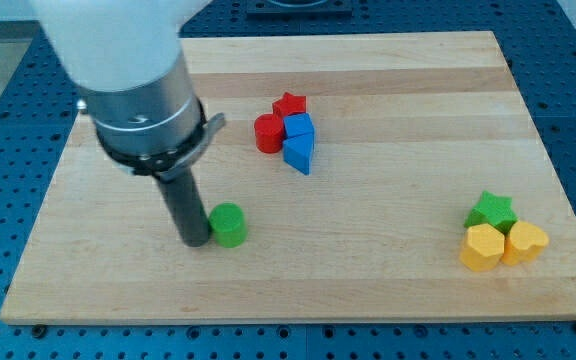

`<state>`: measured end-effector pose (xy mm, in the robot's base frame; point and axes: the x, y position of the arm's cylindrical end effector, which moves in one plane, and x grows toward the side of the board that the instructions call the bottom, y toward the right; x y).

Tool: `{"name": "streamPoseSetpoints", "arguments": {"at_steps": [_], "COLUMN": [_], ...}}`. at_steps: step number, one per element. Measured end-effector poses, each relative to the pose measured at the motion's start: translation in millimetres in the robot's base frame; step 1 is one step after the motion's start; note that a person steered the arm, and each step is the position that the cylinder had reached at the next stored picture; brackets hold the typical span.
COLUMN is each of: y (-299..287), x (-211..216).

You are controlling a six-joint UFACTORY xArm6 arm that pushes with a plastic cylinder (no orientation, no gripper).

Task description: Push the green circle to the top left of the hexagon

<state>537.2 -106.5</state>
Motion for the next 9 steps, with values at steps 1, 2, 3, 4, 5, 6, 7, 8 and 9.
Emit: {"name": "streamPoseSetpoints", "arguments": {"at_steps": [1, 2, 3, 4, 5, 6, 7, 8, 9], "y": [27, 54, 81, 107, 133, 165, 185, 198, 200], "x": [-7, -16, -25, -31, -39, -42, -42, -42, -36]}}
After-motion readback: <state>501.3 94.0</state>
